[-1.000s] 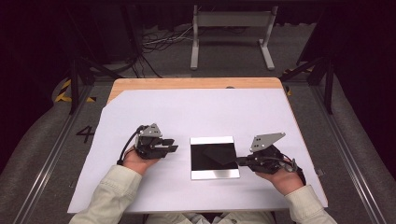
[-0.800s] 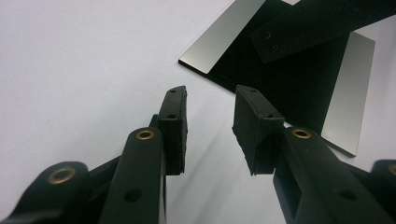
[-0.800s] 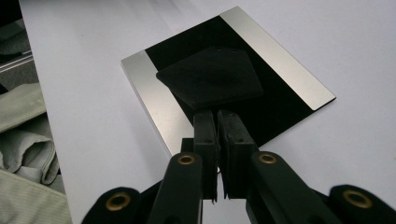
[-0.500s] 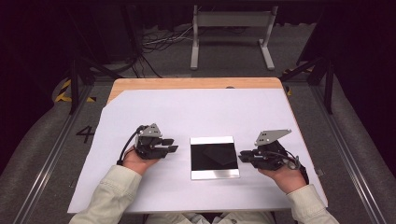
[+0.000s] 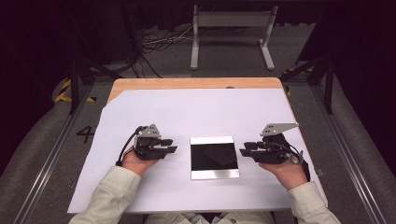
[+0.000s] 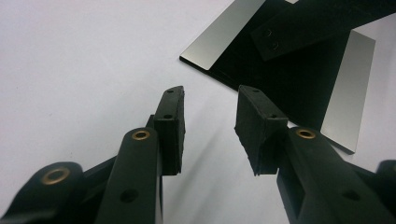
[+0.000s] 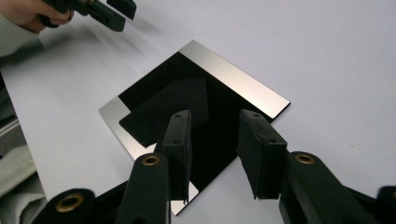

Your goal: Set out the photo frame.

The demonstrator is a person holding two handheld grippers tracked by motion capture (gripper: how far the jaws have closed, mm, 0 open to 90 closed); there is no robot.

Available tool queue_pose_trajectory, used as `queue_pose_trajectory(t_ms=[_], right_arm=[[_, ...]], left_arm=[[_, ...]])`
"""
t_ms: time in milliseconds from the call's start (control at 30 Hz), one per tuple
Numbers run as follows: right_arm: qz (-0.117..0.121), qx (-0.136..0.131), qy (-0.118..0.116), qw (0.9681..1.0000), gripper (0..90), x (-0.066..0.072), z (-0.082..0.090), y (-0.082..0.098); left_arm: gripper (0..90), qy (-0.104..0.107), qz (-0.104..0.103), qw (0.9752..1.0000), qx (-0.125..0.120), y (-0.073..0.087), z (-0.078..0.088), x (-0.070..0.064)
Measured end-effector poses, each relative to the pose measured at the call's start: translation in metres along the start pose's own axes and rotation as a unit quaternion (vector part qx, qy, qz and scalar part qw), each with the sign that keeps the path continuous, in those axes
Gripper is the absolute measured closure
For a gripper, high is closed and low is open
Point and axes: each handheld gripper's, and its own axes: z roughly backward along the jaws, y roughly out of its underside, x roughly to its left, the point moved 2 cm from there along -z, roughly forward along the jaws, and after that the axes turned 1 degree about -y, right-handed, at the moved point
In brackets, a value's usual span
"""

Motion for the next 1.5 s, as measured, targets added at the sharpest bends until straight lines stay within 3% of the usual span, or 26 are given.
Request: queue_pose_trajectory(t_ms=[167,300,600,800,933,1233,1500], right_arm=[[-0.04,-0.026,-0.02,0.9987,61.6,-0.007,0.001,-0.004],[-0.056,-0.047,-0.043,0.9964,62.8,-0.012,0.002,-0.004],[-0.077,-0.085,-0.039,0.9927,64.4,-0.018,0.001,-0.001],[-0.097,-0.091,-0.043,0.9902,63.3,-0.02,-0.002,0.002],[-0.12,-0.099,-0.048,0.9867,61.4,-0.021,-0.006,0.004],[-0.146,-0.081,-0.068,0.9836,57.3,-0.019,-0.016,0.005],[-0.185,-0.057,-0.094,0.9766,52.4,-0.018,-0.025,0.006]], left_arm=[[62.6,-0.003,0.002,1.0,0.0,0.002,0.002,0.001],[62.7,-0.004,0.006,1.0,-0.002,0.003,0.003,0.0],[62.9,-0.007,0.001,1.0,-0.005,0.002,0.003,0.0],[63.2,-0.007,0.0,1.0,-0.003,0.001,0.002,0.0],[63.9,-0.01,0.003,0.9999,-0.003,0.002,0.002,0.0],[64.5,-0.012,0.001,0.9999,-0.003,0.002,0.002,0.0],[64.6,-0.012,0.0,0.9999,-0.002,0.002,0.001,0.0]])
